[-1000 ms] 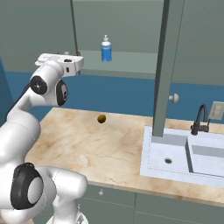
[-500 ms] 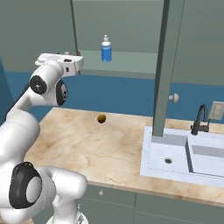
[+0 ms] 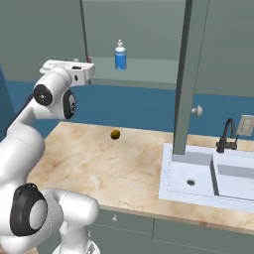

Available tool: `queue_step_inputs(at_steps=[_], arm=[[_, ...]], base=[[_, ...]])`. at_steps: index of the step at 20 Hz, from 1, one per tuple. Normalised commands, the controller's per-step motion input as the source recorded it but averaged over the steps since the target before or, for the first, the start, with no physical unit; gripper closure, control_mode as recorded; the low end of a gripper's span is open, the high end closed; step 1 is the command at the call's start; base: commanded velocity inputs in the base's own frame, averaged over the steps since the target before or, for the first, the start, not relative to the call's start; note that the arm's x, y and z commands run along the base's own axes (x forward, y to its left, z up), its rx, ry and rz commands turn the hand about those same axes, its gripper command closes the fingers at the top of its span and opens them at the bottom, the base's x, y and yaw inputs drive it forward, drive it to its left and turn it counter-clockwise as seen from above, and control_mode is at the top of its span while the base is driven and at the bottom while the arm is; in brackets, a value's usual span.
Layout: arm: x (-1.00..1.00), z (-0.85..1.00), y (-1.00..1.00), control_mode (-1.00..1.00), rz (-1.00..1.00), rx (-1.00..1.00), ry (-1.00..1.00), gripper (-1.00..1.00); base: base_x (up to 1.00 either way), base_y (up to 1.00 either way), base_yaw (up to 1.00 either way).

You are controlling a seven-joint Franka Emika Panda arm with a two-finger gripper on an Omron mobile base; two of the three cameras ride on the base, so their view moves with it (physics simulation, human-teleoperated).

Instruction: Pick the soap dispenser and bar soap from the cabinet and place them on the counter.

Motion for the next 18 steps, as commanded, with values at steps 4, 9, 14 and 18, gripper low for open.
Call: queue_step_inputs(at_steps=[4, 9, 14, 18], arm=[[0.43, -0.1, 0.13, -1.0, 0.0, 0.0, 0.0, 1.0], [0.44, -0.08, 0.11, -1.0, 0.0, 0.0, 0.03, 1.0], [0.38, -0.11, 0.07, -1.0, 0.0, 0.0, 0.07, 1.0], [0.44, -0.12, 0.1, -1.0, 0.0, 0.0, 0.15, 1.0]], base=[[0.0, 0.0, 0.0], [0.0, 0.0, 0.0], [0.0, 0.0, 0.0], [0.0, 0.0, 0.0]])
